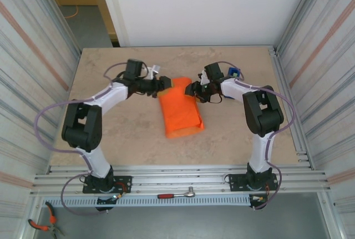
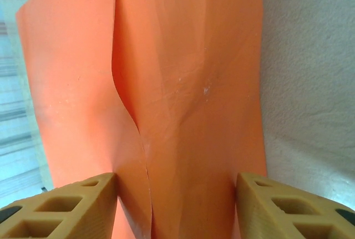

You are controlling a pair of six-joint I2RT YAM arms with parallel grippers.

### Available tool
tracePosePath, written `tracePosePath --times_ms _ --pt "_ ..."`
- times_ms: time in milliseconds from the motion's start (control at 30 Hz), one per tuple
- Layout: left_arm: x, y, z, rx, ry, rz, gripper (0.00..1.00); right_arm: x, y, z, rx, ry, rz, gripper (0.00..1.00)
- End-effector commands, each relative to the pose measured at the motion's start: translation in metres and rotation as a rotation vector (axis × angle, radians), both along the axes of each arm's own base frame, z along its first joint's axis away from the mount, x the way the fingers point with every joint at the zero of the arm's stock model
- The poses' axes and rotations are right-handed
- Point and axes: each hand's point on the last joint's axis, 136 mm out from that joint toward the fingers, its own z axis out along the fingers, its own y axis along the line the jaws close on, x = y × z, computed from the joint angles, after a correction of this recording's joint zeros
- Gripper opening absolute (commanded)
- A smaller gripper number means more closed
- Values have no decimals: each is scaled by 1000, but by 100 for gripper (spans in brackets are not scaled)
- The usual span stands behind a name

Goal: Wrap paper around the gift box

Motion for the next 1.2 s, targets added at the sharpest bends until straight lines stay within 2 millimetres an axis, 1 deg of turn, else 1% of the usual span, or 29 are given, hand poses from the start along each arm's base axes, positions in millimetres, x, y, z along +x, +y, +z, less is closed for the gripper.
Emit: tracePosePath --times_ms 0,100,167,267,400,533,733,833,900,1000,1167 --pt "4 31 -15 0 49 92 67 -20 -8 -24 -70 87 -79 52" --pt "2 45 -39 55 74 122 68 -23 -9 -29 -81 88 -104 50" --pt "-2 48 -52 83 86 124 69 -26 -10 -32 -90 89 -116 48" --pt "-10 45 -66 93 90 115 70 -28 -9 -34 -99 82 -123 46" --pt "-23 28 -73 107 71 70 71 -30 -8 -38 -103 92 -123 46" --pt "-29 18 -81 143 64 40 72 -31 -9 -42 -107 100 -123 46" --pt "-32 17 -98 212 62 17 74 -33 -10 -46 -110 109 -123 45" --pt "-36 22 -107 299 63 9 74 -35 -9 -48 -111 111 -120 45" --pt "-37 24 -108 338 51 1 75 -36 -9 -48 -111 112 -120 45" --pt "-39 23 -105 340 39 -9 76 -37 -8 -49 -111 114 -118 44" --pt "-39 11 -88 259 21 -22 79 -37 -8 -50 -110 115 -115 44"
